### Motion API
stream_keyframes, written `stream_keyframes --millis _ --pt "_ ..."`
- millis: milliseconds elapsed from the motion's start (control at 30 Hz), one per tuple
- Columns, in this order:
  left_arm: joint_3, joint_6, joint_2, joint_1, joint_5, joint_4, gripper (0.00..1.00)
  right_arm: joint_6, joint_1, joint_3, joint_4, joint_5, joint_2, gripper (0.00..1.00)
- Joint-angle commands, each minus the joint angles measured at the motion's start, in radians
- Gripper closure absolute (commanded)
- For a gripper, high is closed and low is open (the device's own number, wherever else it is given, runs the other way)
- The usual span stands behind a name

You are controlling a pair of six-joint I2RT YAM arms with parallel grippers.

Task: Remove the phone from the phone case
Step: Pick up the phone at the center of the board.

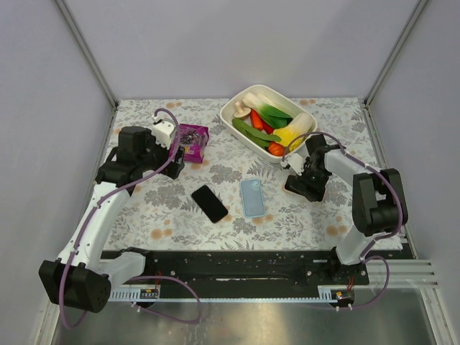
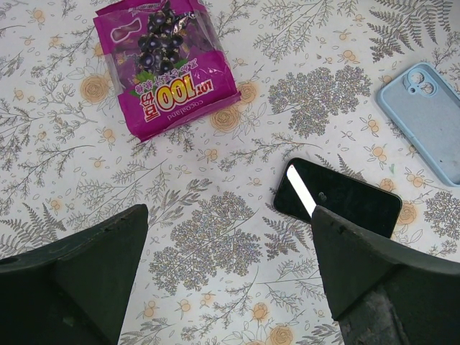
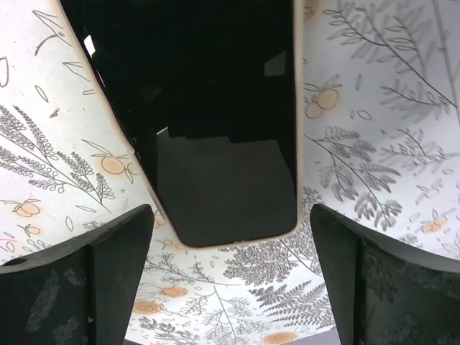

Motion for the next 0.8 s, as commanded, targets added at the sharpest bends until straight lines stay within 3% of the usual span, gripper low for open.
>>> stream_keyframes --millis 0,300,533,767 --pt "0.041 -0.002 -0.01 -0.002 -0.003 0.026 0.01 -0.077 0.003 0.017 -0.017 -0.008 0.05 0.0" --pt "0.039 -0.004 -0.015 -0.003 -0.011 0.026 0.01 -0.067 0.005 0.054 -0.023 -0.041 0.095 0.0" --pt "0.051 -0.009 0.0 -0.003 -0.005 0.028 0.01 -0.048 0.034 -0.018 0.053 0.011 0.052 0.0" --pt "0.087 -0.007 0.022 -0.002 0.009 0.019 0.01 -0.064 0.057 -0.008 0.003 0.076 0.084 0.29"
